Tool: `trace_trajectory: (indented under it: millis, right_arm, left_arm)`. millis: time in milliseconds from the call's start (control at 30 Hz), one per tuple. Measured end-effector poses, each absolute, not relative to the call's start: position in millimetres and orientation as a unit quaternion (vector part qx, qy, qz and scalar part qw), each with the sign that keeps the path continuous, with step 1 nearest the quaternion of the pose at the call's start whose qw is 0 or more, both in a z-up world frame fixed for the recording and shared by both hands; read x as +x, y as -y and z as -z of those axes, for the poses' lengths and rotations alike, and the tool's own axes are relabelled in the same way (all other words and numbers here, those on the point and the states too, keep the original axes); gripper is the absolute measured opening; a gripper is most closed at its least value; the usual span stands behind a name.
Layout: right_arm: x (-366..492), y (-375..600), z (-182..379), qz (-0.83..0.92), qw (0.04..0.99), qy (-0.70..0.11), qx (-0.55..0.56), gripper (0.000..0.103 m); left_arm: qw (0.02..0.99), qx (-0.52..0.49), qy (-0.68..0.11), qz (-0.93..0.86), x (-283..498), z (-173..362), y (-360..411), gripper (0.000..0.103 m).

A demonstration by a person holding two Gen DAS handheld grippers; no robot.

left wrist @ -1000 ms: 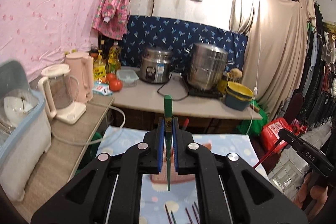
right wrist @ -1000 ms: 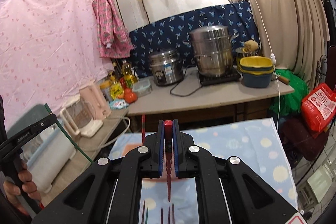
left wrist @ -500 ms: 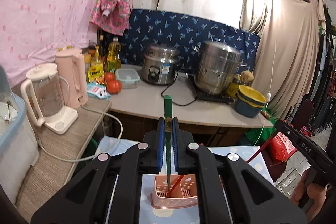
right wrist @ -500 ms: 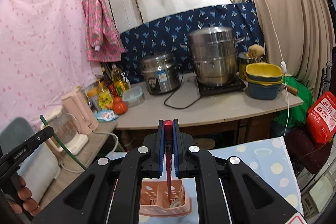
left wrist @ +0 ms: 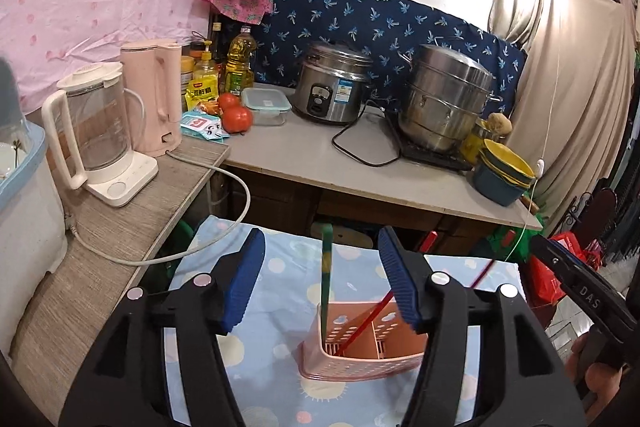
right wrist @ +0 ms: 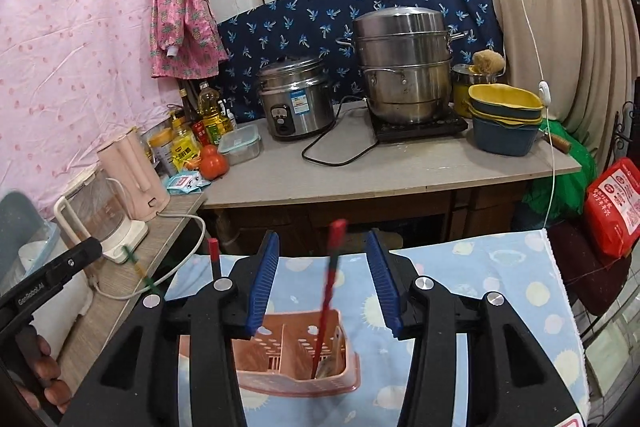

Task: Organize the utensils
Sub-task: 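Open both tools to release the chopsticks into the basket, then move both open tools back over the remaining chopsticks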

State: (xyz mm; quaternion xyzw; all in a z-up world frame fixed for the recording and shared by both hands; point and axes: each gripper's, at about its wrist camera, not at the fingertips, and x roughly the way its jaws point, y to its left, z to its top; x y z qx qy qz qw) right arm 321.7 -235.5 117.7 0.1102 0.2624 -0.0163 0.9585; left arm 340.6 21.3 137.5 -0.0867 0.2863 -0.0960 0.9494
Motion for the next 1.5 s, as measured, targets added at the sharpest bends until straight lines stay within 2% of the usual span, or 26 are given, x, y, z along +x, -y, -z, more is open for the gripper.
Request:
trace_trajectory:
  millis: [267, 533, 1100, 1400, 1500]
  right_arm:
    - [282.8, 236.3, -121.4, 0.019, 0.959, -0.261, 0.104, 0.045]
    - [227.0, 229.9, -100.0, 0.017, 0.952, -0.29, 0.096, 0.045]
    - [83.5, 203.9, -3.6, 0.027, 0.922, -0.381, 0.066, 0.045]
    - [40.5, 185.8, 49.6, 0.011, 0.897, -0.436, 0.066, 0.045]
    - [33.2, 179.8, 64.4, 0.009, 0.891, -0.449, 0.062, 0.042]
  left_arm:
    - [0.948, -0.09, -0.292, 0.09, 310.9, -134.6, -34.4, 0.056]
    - [0.942, -0.073, -0.314, 0.091, 260.5, -113.6, -37.8, 0.056]
    - [0.898, -0.036, -0.421, 0.126, 131.6, -2.6, -16.9, 0.056]
    - [0.868, -0.025, -0.48, 0.128, 82.7, 54.9, -12.3, 0.056]
    - [0.864, -0.021, -0.487, 0.123, 73.1, 64.4, -14.4, 0.056]
